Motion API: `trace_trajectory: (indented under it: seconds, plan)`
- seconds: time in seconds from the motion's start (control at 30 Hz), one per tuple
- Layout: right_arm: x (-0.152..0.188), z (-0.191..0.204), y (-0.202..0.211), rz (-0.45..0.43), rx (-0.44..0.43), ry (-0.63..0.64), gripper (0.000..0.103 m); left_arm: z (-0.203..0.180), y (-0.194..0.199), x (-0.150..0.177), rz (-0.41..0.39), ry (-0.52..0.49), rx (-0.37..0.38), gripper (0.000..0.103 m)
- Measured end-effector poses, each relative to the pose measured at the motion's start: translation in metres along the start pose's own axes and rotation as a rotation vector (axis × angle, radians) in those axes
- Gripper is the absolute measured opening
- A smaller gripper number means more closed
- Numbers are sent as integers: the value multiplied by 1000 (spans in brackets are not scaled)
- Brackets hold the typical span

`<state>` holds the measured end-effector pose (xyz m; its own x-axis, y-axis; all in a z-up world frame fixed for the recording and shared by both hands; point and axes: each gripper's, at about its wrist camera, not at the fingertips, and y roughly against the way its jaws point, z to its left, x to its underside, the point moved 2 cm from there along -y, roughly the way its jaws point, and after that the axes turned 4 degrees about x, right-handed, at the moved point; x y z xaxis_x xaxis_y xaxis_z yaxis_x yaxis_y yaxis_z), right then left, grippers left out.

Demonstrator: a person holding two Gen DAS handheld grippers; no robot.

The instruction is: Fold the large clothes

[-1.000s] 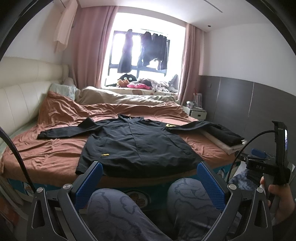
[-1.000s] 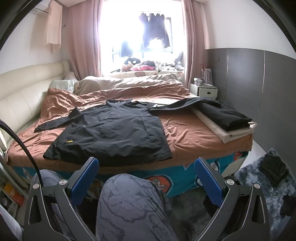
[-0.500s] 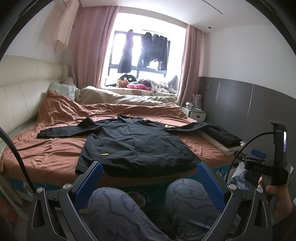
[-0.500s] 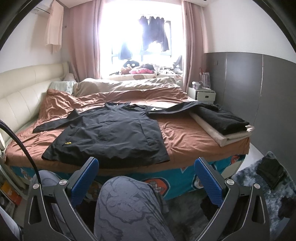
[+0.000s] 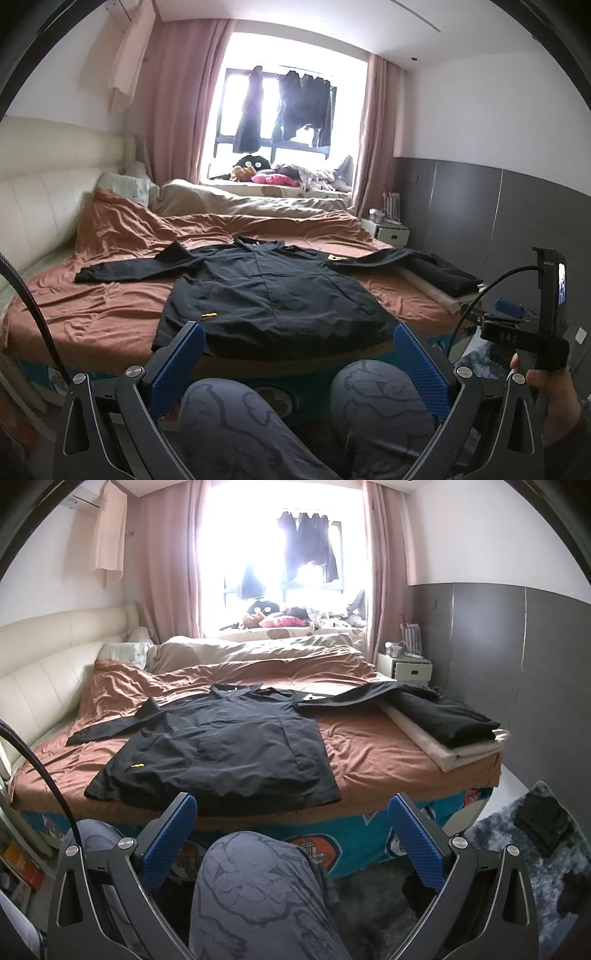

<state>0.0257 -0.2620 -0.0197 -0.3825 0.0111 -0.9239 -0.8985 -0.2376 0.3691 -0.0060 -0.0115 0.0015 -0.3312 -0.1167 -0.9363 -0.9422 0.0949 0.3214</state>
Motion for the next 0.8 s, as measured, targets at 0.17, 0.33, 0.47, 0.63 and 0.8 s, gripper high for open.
trace_trajectory:
  seconds: [0.17,0.33,0.47,0.63,0.8]
  plan:
    - [1,1,1,3,0,2,103,-2,0,0,-1,3,0,103]
    - [1,2,0,2,2,0,103,-2,-2,2,1,2,-5,103]
    - [0,2,0,1,6,2,103,-2,-2,1,3,-3,-7,103]
    - [1,4,2,-4,7,4,103,-1,0,4,3,-8,-9,103]
    - [-3,4,-1,-7,9,8,103,0,-7,4,9,-3,-18,103]
